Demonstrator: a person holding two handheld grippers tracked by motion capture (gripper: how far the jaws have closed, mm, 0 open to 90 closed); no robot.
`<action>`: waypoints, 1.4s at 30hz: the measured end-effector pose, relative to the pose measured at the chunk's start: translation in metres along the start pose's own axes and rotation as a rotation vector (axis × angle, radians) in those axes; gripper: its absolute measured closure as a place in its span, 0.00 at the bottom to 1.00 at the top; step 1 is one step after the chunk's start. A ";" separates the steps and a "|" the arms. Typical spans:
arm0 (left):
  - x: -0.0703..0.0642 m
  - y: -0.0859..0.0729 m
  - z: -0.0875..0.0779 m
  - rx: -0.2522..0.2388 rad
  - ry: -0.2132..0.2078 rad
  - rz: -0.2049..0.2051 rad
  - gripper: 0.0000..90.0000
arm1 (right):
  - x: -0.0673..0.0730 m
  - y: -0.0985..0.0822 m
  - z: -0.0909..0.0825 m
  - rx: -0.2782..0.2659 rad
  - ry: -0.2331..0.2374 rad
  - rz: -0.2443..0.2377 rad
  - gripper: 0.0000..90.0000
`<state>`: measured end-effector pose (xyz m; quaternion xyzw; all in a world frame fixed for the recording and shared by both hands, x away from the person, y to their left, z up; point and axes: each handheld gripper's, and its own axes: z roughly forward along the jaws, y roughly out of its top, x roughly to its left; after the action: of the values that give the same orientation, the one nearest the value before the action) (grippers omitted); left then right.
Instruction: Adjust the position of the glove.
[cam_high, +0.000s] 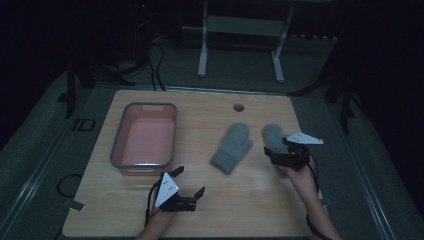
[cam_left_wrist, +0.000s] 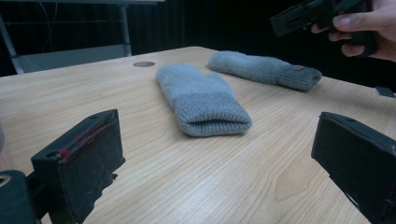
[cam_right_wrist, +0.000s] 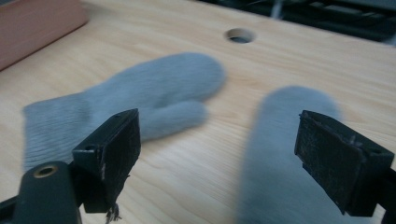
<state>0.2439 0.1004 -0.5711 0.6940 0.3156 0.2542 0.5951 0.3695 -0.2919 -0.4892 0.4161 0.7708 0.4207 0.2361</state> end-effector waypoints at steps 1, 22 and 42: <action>0.000 0.000 0.000 0.000 0.000 0.000 0.03 | 0.000 0.000 0.000 0.000 0.000 0.000 0.16; 0.000 0.000 0.000 -0.001 -0.004 0.003 0.03 | 0.045 0.026 0.102 0.095 0.115 -0.058 0.29; 0.000 0.000 0.000 -0.001 -0.006 0.001 0.03 | 0.057 0.011 0.134 0.161 0.124 -0.111 0.61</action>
<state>0.2436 0.1003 -0.5711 0.6947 0.3133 0.2525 0.5961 0.4389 -0.1801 -0.5526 0.3634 0.8372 0.3685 0.1766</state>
